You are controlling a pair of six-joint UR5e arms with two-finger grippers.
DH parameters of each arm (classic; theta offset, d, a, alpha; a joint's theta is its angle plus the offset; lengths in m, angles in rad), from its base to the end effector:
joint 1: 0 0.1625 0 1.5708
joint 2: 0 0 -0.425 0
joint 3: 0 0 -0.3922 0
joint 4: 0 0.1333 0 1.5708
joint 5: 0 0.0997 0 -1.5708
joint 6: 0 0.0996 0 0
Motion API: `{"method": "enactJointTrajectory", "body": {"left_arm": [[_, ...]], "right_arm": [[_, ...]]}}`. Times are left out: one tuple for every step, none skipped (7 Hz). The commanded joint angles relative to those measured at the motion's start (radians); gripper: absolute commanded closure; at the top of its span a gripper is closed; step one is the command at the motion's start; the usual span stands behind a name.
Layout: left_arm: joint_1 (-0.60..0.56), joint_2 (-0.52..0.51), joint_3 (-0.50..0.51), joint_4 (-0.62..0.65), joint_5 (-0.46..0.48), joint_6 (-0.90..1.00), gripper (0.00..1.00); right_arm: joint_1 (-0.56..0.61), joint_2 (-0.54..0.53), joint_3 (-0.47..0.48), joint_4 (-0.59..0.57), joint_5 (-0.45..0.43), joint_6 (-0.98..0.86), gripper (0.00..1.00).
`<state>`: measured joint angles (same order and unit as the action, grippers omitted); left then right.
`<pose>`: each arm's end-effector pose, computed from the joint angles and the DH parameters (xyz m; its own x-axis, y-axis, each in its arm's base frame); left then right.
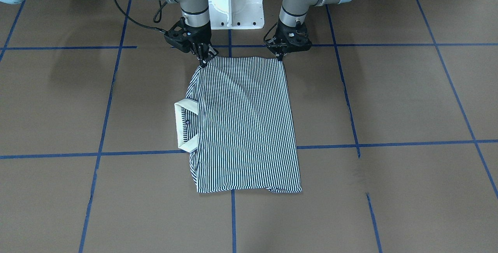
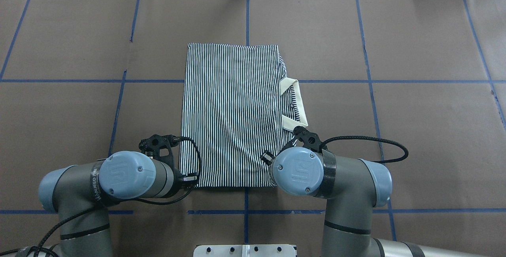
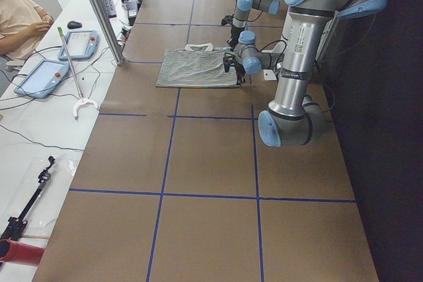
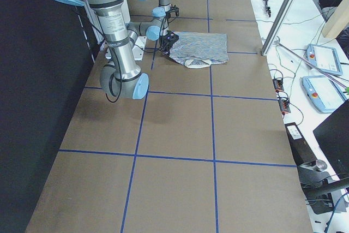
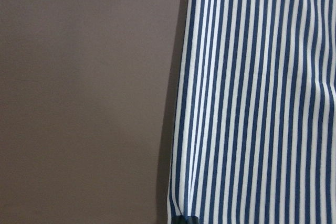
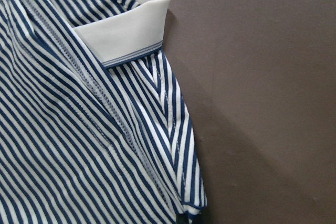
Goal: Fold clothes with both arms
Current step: 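Grip the shirt's near edge with both grippers at its two corners, then lift the near edge and fold it over toward the far edge with both grippers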
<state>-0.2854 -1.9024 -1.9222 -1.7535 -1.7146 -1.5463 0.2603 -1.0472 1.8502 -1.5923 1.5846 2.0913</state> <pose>0.5252 -0.2781 0.3048 0.6260 -0.1584 -0.7636 0.1586 0.9845 -0.0742 -0.5708 -0.2885 0.2489 0.4718 0.6403 0.6062 -0.5562 0.7496 -0.3588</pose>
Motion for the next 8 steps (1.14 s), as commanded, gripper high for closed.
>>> {"method": "enactJointTrajectory", "body": {"left_arm": [[0.000, -0.009, -0.015, 0.006, 0.000, -0.004, 1.00], [-0.003, -0.003, -0.071, 0.015, -0.031, -0.023, 1.00], [0.002, 0.000, -0.137, 0.057, -0.034, -0.067, 1.00], [0.003, -0.007, -0.208, 0.133, -0.036, -0.098, 1.00], [0.002, -0.018, -0.280, 0.199, -0.054, -0.098, 1.00], [-0.033, -0.039, -0.278, 0.222, -0.059, -0.083, 1.00], [-0.123, -0.076, -0.247, 0.221, -0.068, -0.016, 1.00], [-0.202, -0.127, -0.178, 0.220, -0.068, 0.042, 1.00]], "right_arm": [[0.000, 0.000, 0.000, 0.000, 0.002, -0.001, 1.00], [0.002, -0.023, 0.030, 0.000, 0.005, -0.001, 1.00], [0.002, -0.112, 0.132, -0.002, 0.005, -0.001, 1.00], [0.002, -0.185, 0.249, -0.014, 0.005, 0.004, 1.00], [0.008, -0.213, 0.329, -0.014, 0.032, 0.004, 1.00], [0.064, -0.199, 0.348, -0.014, 0.081, 0.001, 1.00], [0.165, -0.145, 0.286, -0.002, 0.128, -0.045, 1.00], [0.257, -0.031, 0.162, -0.011, 0.176, -0.112, 1.00]]}}
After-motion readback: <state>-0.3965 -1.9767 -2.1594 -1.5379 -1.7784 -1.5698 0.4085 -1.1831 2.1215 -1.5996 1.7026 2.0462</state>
